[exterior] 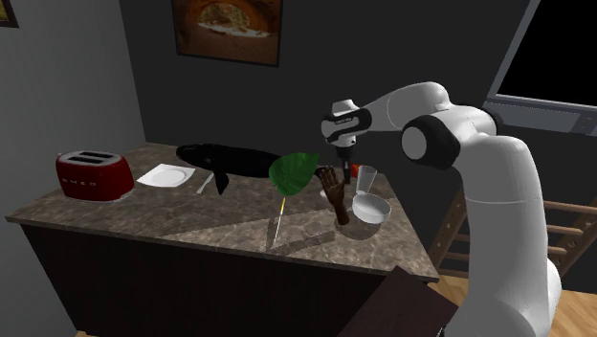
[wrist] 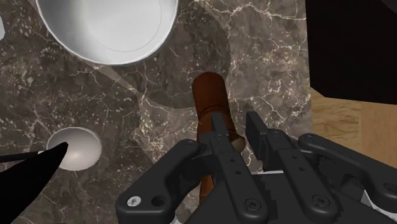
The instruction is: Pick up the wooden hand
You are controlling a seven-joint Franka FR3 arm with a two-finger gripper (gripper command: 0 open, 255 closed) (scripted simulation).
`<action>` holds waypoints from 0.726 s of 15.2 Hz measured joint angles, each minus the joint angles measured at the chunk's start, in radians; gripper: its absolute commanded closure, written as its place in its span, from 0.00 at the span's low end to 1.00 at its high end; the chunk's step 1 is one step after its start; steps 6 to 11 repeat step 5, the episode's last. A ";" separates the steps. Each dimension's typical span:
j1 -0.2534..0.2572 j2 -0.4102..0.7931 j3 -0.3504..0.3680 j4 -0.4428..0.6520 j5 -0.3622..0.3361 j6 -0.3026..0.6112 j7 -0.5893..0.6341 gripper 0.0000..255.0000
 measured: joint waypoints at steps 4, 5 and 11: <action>-0.001 -0.014 -0.003 0.033 -0.003 -0.046 -0.006 1.00; 0.000 -0.015 -0.003 0.040 -0.004 -0.054 -0.006 1.00; 0.000 -0.015 -0.003 0.040 -0.004 -0.054 -0.006 1.00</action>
